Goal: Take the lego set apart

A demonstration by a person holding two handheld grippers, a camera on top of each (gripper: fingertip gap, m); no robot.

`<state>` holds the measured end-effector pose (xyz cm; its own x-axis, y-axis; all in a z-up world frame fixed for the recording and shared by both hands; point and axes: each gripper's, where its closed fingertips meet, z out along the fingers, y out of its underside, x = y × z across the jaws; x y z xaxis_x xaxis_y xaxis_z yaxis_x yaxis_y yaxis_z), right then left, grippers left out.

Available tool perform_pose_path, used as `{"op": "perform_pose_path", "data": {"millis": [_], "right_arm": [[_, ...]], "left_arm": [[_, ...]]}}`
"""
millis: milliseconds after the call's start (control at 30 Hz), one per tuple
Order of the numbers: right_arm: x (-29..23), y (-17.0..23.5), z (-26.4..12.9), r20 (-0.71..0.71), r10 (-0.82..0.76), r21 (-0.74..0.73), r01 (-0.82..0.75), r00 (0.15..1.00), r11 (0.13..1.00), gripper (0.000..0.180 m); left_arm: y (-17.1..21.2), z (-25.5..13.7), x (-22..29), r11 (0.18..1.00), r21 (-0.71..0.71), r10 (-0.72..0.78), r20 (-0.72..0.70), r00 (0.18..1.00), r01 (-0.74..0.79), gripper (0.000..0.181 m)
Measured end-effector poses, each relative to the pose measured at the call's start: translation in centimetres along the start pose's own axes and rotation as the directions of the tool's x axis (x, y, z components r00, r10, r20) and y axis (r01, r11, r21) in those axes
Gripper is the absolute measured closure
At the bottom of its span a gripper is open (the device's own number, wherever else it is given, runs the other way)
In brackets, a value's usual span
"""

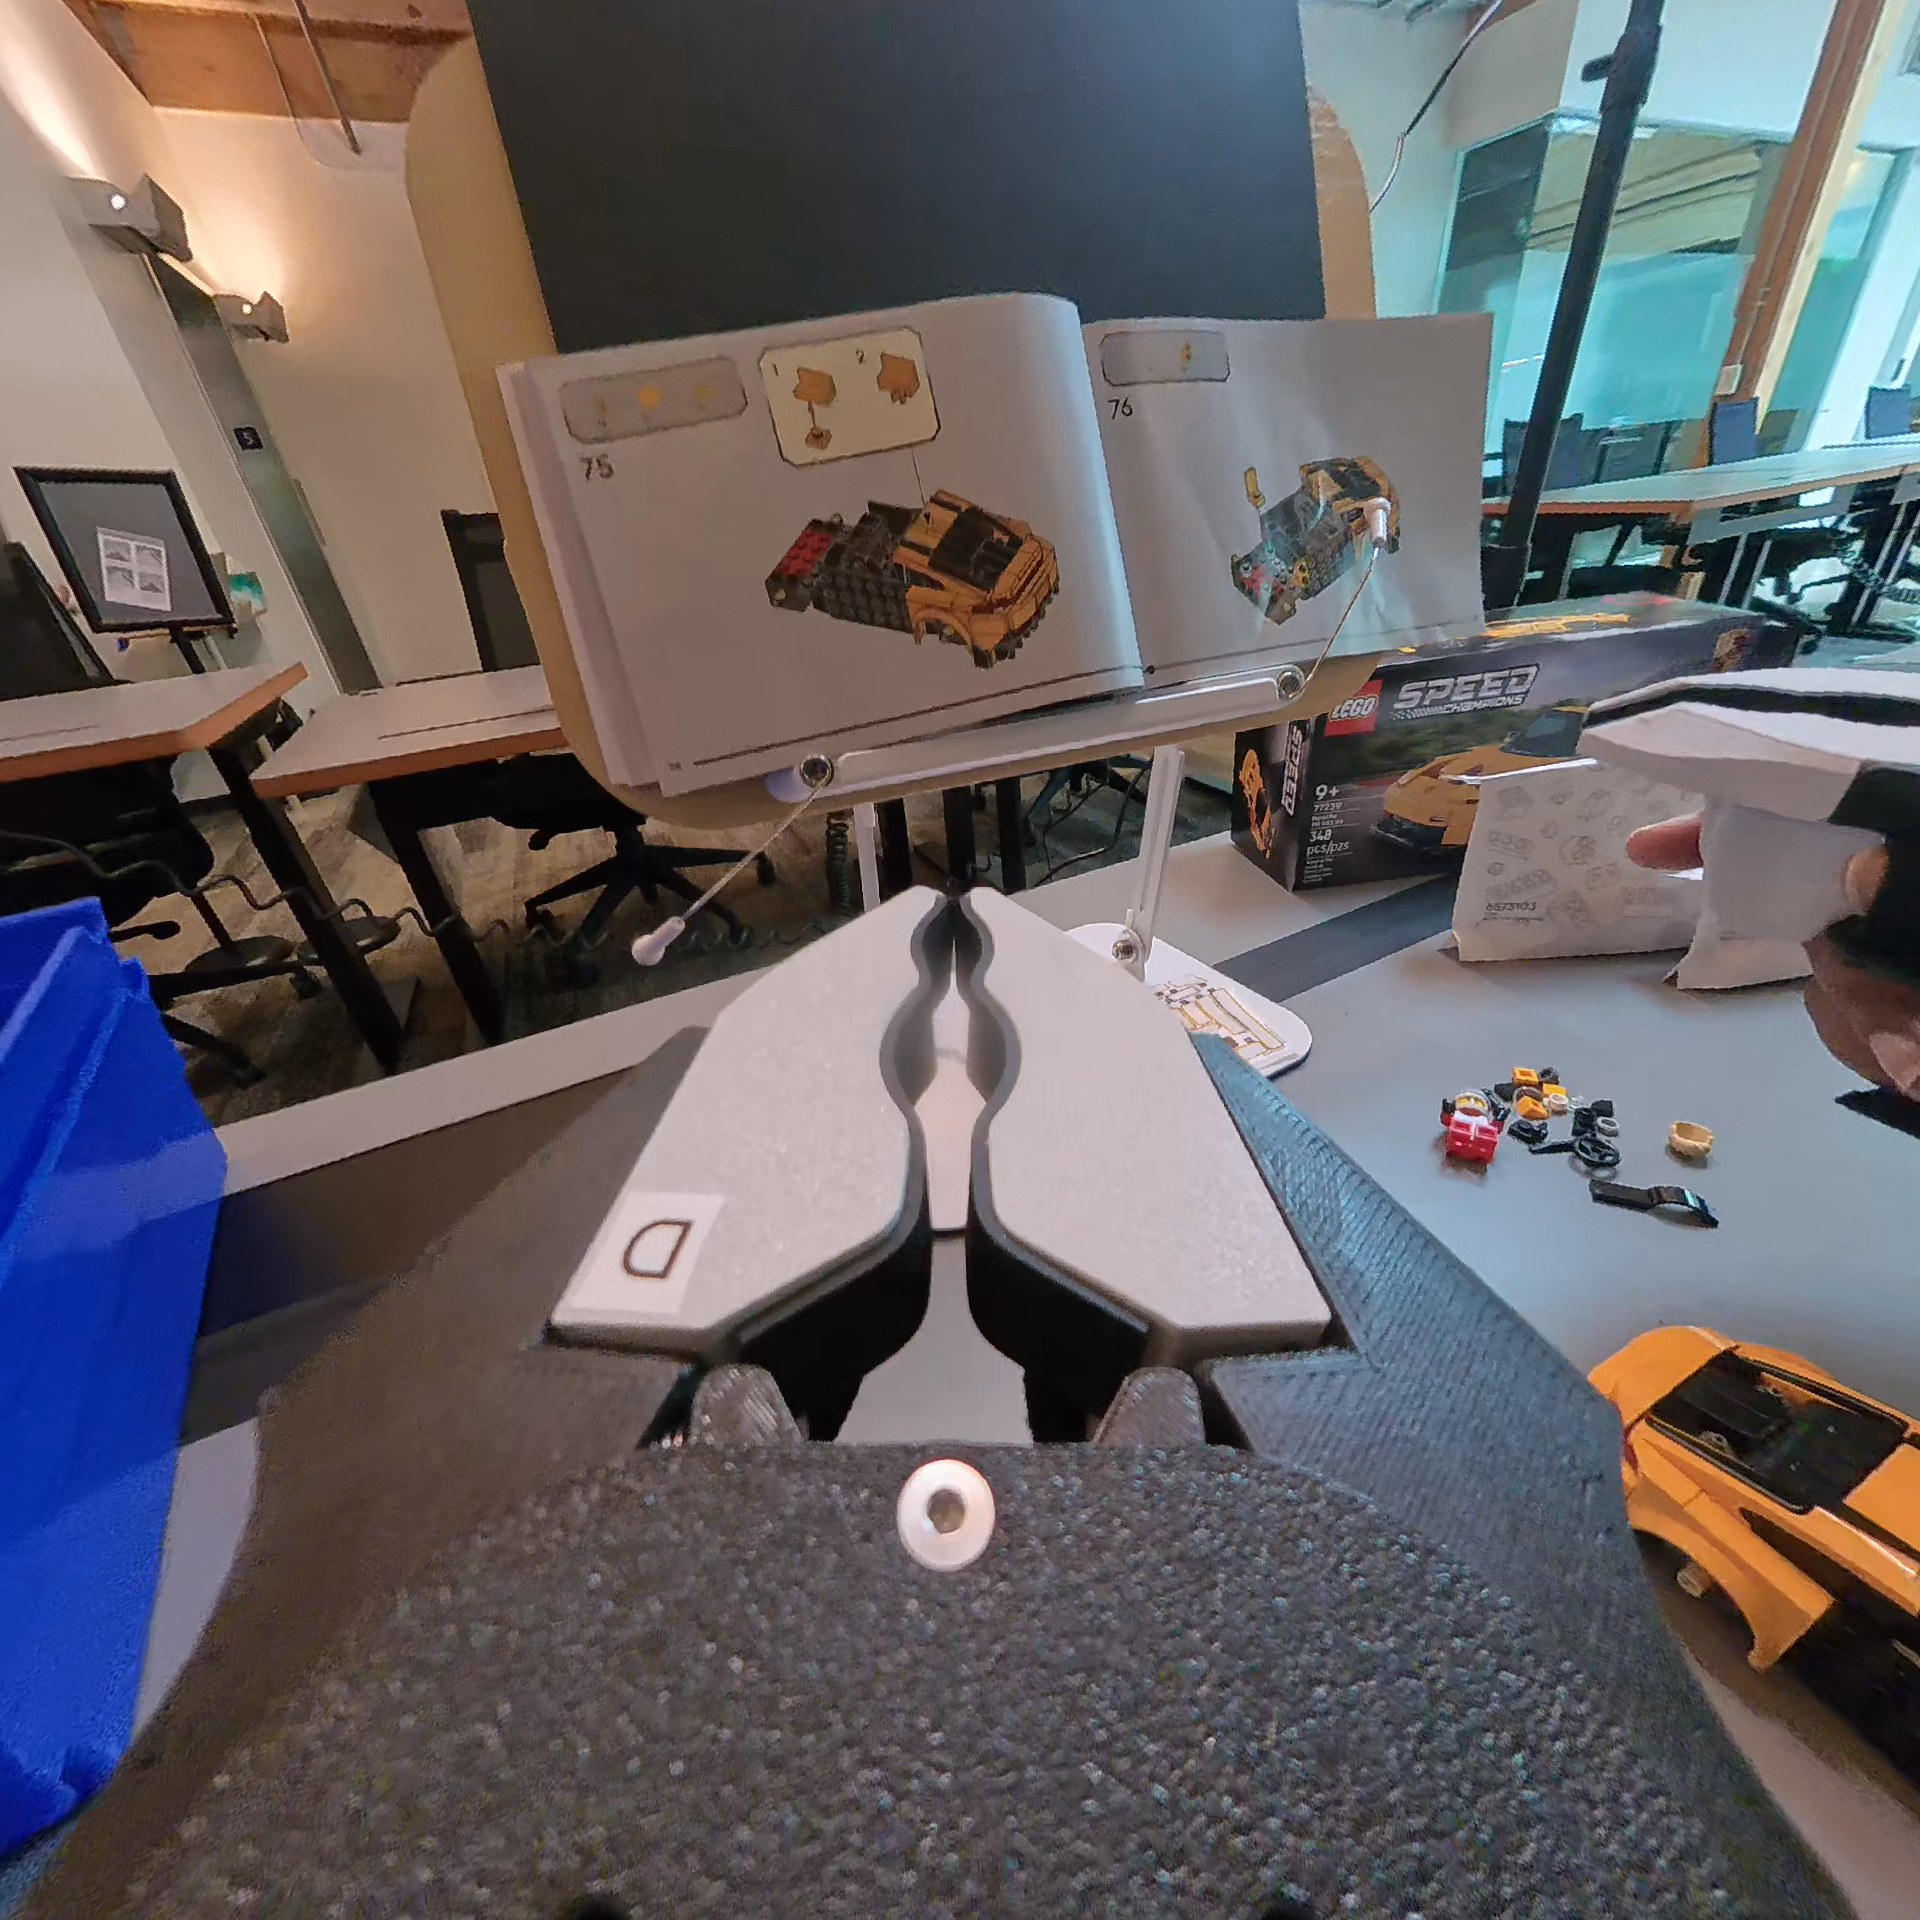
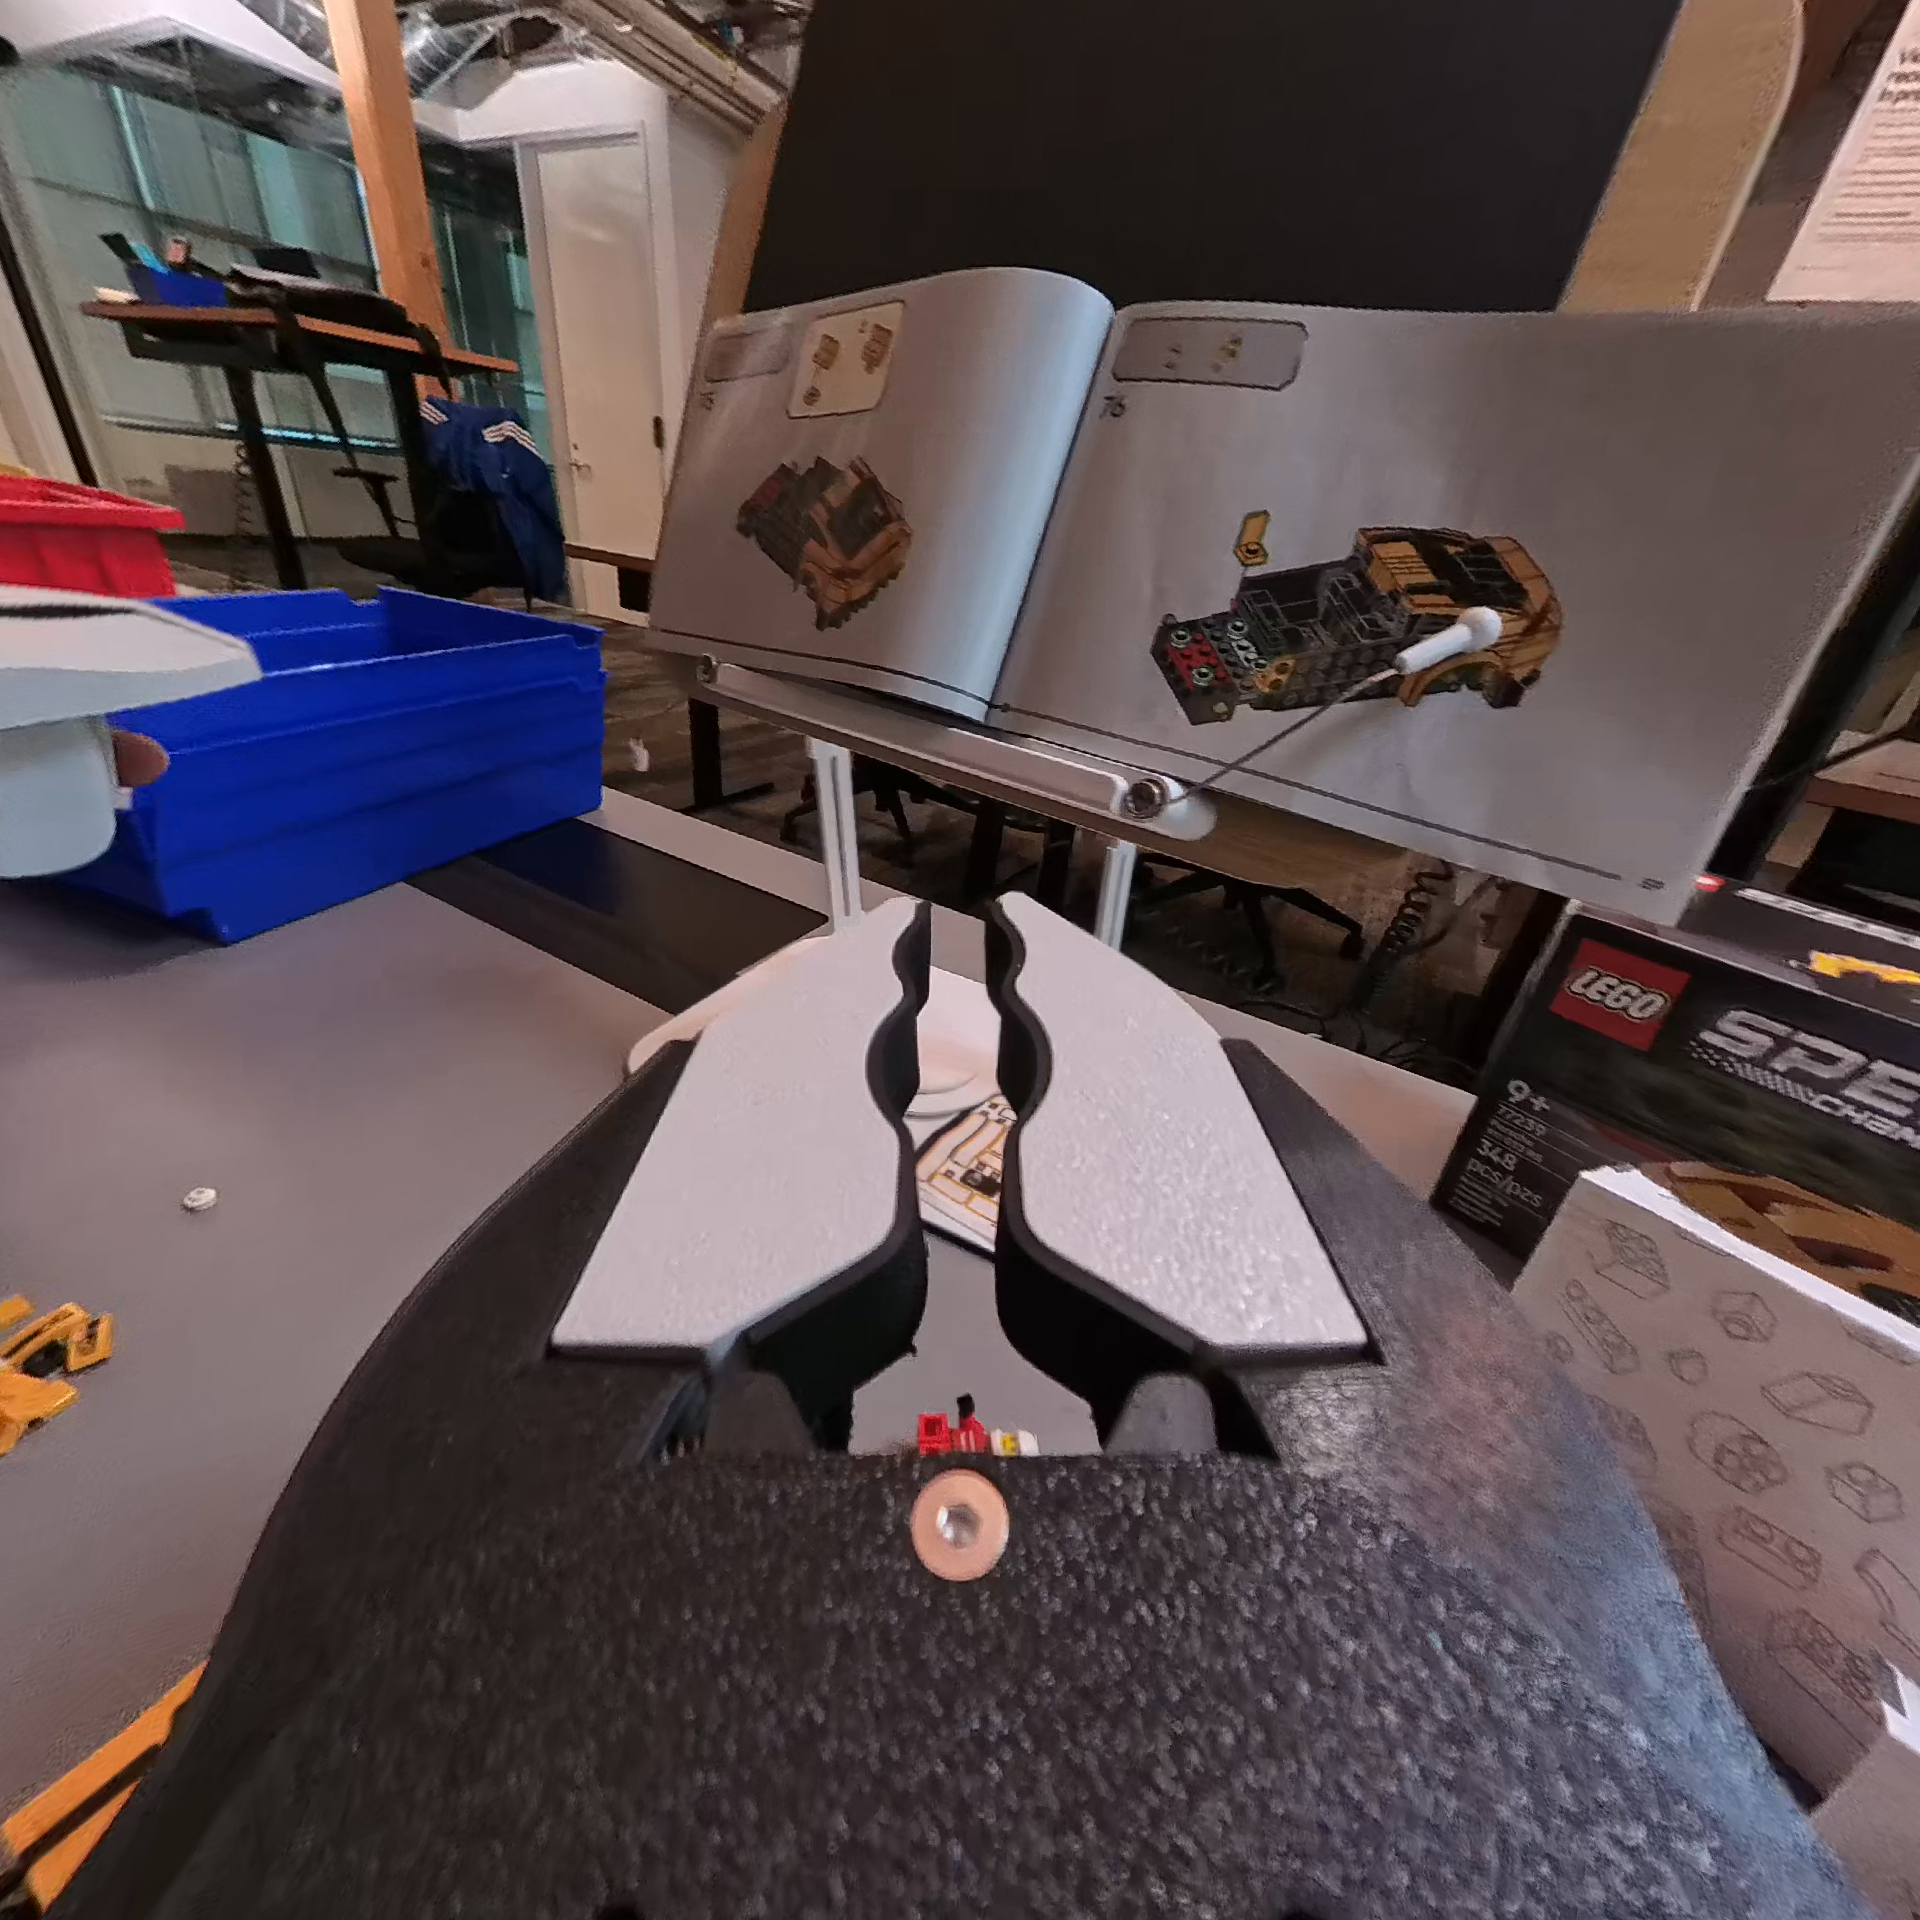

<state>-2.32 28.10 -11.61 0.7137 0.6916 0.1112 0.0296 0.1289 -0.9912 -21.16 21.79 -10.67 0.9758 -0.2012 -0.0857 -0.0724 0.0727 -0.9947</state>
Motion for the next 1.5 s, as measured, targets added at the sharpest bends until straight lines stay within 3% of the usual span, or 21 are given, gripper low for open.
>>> {"op": "perform_pose_path", "data": {"millis": [200,333,467,600,700,833,900,1133,1267,1500], "right_arm": [[-1.7,-0.7,-0.2,0.069,-0.053,0.013,0.053,0.996,0.999,0.163],[-3.8,-0.9,-0.4,0.201,-0.078,-0.005,0.080,0.976,0.997,0.162],[-7.9,0.4,-1.6,0.496,-0.107,-0.143,0.203,0.862,0.969,0.162],[-10.0,0.9,-4.5,0.673,-0.122,-0.224,0.359,0.730,0.906,0.156],[-10.5,2.8,-7.4,0.763,-0.101,-0.308,0.496,0.638,0.812,0.149],[-10.1,7.3,-9.9,0.801,-0.127,-0.364,0.643,0.585,0.674,0.148],[-10.2,8.7,-10.6,0.805,-0.140,-0.367,0.669,0.577,0.646,0.148],[-11.6,10.1,-10.8,0.813,-0.148,-0.337,0.663,0.563,0.669,0.155],[-12.2,10.6,-10.7,0.816,-0.124,-0.338,0.641,0.564,0.689,0.158],[-12.2,11.2,-10.8,0.820,-0.074,-0.361,0.613,0.568,0.703,0.159]], "left_arm": [[-0.8,-0.2,0.6,1.000,0.011,0.007,-0.021,1.000,-0.007,0.181],[-0.6,-0.1,1.7,1.000,-0.010,0.008,-0.067,0.998,-0.009,0.181],[-0.8,0.0,3.9,0.999,-0.031,0.019,-0.172,0.985,-0.024,0.181],[-1.0,-0.4,7.2,0.992,-0.079,0.068,-0.328,0.942,-0.099,0.178],[-1.2,-1.3,9.6,0.975,-0.134,0.101,-0.436,0.894,-0.176,0.174],[-0.2,-2.7,12.3,0.962,-0.172,0.099,-0.512,0.853,-0.214,0.170],[1.7,-3.4,13.1,0.946,-0.197,0.123,-0.522,0.844,-0.259,0.170],[7.9,-5.6,16.2,0.910,-0.309,0.045,-0.588,0.808,-0.275,0.167],[10.6,-6.1,17.8,0.888,-0.332,0.016,-0.669,0.743,-0.317,0.151],[12.4,-6.3,18.3,0.879,-0.343,0.000,-0.696,0.718,-0.332,0.142]]}}
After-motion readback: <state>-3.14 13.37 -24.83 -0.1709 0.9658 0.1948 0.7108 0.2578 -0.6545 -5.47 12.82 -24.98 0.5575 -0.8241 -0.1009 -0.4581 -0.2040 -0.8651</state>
